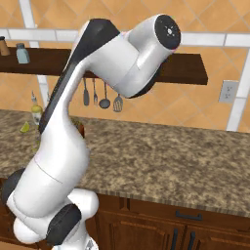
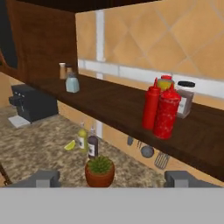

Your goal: Put the shaker and condiment bottle from the counter next to their counterparts in the cabinet.

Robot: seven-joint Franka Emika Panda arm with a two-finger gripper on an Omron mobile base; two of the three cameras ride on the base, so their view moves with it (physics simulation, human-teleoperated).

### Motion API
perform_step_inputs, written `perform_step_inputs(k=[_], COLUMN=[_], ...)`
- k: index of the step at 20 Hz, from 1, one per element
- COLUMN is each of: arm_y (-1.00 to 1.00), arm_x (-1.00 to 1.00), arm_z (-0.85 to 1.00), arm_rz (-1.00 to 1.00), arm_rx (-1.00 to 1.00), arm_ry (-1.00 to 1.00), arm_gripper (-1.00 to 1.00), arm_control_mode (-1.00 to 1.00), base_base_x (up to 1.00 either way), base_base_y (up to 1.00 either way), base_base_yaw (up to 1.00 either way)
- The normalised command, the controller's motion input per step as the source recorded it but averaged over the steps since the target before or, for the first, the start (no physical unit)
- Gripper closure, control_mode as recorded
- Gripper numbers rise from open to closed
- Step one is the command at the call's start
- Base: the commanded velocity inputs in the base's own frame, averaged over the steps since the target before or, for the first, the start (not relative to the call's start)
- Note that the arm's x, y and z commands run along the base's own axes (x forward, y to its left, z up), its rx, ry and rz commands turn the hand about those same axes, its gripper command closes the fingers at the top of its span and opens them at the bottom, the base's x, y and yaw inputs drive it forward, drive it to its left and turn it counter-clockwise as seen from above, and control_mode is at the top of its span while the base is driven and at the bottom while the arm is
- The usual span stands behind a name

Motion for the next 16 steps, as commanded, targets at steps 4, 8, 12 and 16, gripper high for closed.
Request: perform_step_inputs(k=[4,8,12,16], arm_y=[0.31,0.31,0.28,0.30], arm_x=[-0.99,-0.78,-0.51,-0.47], arm_z=[-0.62,-0.40,-0.37,-0.46], arm_rz=[0.04,0.10,0.11,0.11], arm_rx=[0.00,0.00,0.00,0.00], arm_ry=[-0.17,-0.05,-0.04,-0.04], arm_gripper=[-1.00,-1.00,-1.00,-1.00], arm_control_mode=[-1.00,-1.00,-1.00,-1.00], base_base_x=[0.00,0.00,0.00,0.00], base_base_y=[0.00,0.00,0.00,0.00], base_base_yaw=[0.00,0.00,0.00,0.00])
